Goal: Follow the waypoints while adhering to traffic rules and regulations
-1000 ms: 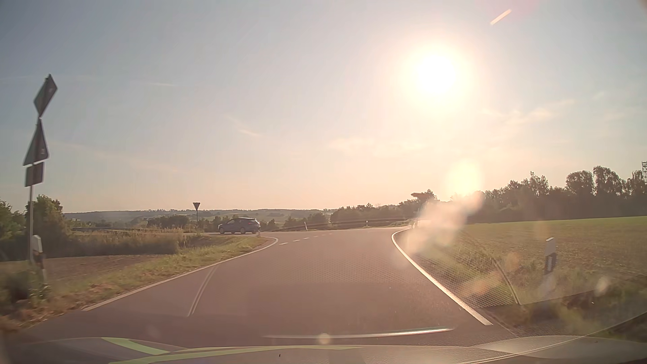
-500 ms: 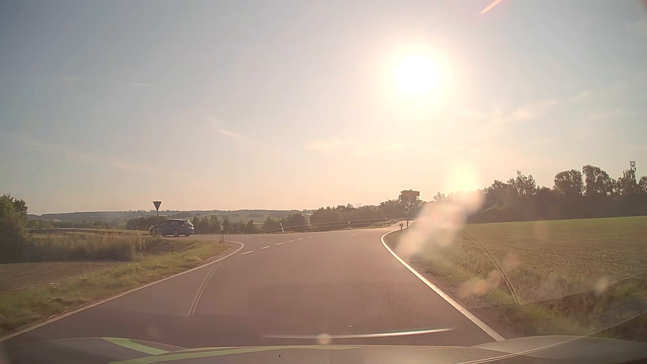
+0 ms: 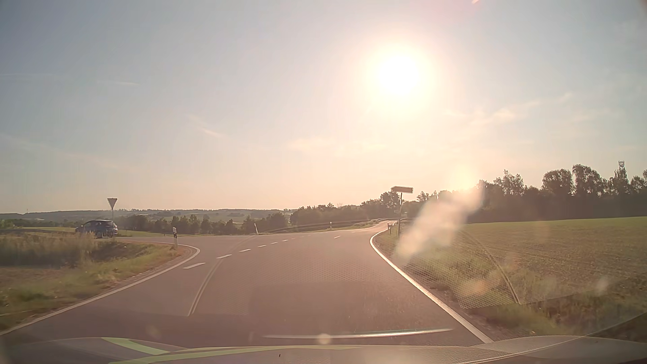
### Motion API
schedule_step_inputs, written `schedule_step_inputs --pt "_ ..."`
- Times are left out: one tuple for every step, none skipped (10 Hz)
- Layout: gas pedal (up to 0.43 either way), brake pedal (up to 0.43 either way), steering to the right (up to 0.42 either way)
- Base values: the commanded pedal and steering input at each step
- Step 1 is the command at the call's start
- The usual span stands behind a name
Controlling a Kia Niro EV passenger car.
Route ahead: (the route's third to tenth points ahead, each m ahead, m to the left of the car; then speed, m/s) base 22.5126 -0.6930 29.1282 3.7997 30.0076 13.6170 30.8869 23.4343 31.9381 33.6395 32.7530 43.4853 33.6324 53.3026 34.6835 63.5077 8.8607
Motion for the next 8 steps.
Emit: schedule_step_inputs --pt "0.000 0.012 0.043" --pt "0.000 0.030 0.039" --pt "0.000 0.043 0.033" --pt "0.000 0.055 0.029" --pt "0.000 0.067 0.024" --pt "0.000 0.073 0.023" --pt "0.000 0.073 0.022" --pt "0.000 0.073 0.022"
